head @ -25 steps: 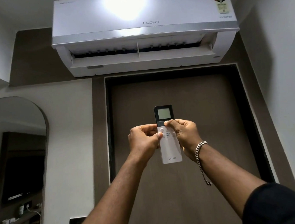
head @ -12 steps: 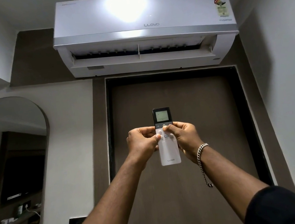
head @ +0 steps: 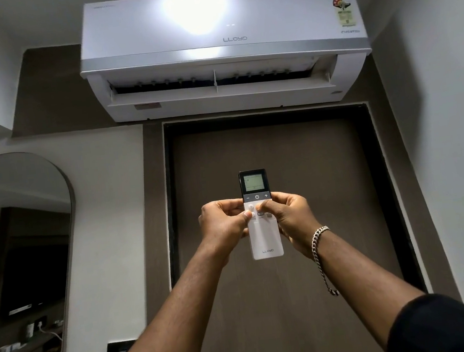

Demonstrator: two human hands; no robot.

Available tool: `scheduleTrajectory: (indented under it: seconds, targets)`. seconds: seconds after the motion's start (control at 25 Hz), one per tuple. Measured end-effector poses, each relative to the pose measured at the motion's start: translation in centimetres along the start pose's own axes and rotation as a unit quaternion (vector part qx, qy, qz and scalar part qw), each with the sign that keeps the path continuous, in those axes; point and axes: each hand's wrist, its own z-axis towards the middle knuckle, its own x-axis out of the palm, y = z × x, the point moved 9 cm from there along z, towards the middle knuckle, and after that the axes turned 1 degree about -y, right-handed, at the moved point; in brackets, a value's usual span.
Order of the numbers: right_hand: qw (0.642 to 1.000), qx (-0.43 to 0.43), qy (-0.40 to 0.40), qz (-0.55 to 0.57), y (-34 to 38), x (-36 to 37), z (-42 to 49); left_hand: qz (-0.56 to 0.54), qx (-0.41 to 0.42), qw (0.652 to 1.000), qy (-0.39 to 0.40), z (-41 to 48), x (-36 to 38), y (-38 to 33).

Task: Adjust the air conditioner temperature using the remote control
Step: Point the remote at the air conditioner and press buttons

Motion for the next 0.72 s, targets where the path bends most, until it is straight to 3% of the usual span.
scheduleTrajectory:
  seconds: [0.72]
  targets:
    - [1.0,0.02,0.005,0.007,-0.15,-0.22,-0.23,0.005,-0.005,1.0,0.011,0.09,0.07,-0.01]
